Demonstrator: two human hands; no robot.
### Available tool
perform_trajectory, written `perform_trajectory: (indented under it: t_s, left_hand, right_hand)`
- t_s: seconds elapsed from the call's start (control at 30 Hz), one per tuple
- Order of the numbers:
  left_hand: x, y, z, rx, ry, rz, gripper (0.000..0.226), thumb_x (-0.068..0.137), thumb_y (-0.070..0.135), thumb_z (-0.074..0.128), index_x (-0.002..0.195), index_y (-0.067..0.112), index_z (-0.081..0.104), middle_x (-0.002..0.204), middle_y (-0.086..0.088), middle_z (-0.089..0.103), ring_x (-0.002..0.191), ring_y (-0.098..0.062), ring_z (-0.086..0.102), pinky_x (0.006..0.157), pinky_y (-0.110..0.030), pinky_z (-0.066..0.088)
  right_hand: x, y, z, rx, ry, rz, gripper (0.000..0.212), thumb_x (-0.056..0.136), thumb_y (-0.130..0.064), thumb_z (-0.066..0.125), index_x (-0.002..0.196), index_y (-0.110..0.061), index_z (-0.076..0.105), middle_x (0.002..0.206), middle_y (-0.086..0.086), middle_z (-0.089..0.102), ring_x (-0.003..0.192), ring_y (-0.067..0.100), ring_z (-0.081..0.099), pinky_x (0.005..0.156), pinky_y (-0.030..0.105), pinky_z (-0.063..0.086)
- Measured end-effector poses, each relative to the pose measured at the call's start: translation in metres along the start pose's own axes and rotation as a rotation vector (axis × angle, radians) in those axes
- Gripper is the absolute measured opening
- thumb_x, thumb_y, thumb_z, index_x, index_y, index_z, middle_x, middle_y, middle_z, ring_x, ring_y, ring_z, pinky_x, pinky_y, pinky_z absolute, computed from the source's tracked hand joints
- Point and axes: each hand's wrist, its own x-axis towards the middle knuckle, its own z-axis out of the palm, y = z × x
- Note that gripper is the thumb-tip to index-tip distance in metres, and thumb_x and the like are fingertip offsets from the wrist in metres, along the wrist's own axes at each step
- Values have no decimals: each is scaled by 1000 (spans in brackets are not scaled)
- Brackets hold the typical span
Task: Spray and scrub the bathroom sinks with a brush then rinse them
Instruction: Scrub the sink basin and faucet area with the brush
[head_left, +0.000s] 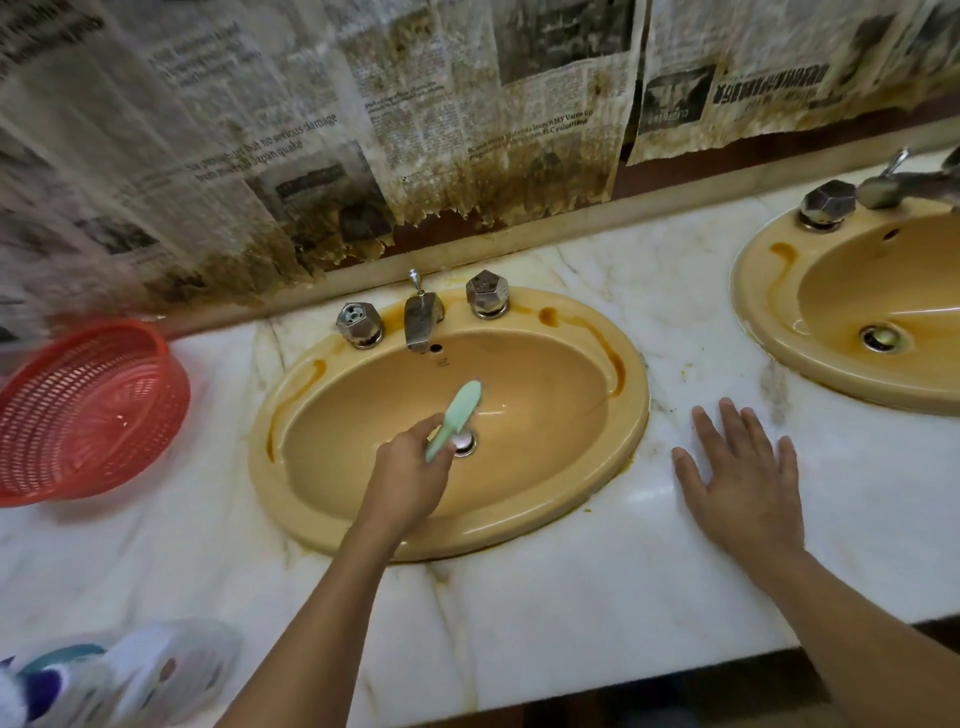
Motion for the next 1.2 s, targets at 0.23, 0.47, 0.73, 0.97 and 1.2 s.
perform_trajectory:
  t_s: [0.23,0.47,0.73,0.97,1.2]
  left_hand:
    - [-49,29,-6,-186,-1,-44,80,103,28,60,165,29,9,100,1,72,81,-9,63,60,-18,43]
    - [-77,75,-9,-337,16,71,108,102,21,63,155,43,-29,91,4,70,76,-6,66,62,-17,46]
    - [-85,73,-30,-346,7,97,112,102,24,64,151,44,-34,90,9,72,79,5,66,64,-13,45]
    - [-85,57,-28,-404,48,75,117,99,14,67,149,39,-36,76,12,69,68,1,66,63,-15,48]
    - [-90,-7,-35,-309,70,-46,133,86,30,83,152,41,-31,101,13,65,87,-3,66,78,-21,53]
  right_hand:
    - [-19,-87,-59,757,-81,16,26,100,-28,60,122,-20,72,123,-1,69,114,20,63,95,31,48]
    - [-50,-194,-116,986,-154,-180,30,101,-43,57,89,-24,77,77,-7,69,73,4,60,62,21,47]
    - [-51,-214,-139,1045,-389,22,35,97,-41,64,95,-8,74,91,2,72,81,14,61,66,31,43]
    - [-70,-238,-125,1120,-488,194,35,97,-41,65,95,-7,73,91,11,76,75,18,66,65,31,49]
    - [-58,-235,-112,1188,-357,206,36,102,-40,58,88,-10,75,79,4,78,89,26,72,76,38,51]
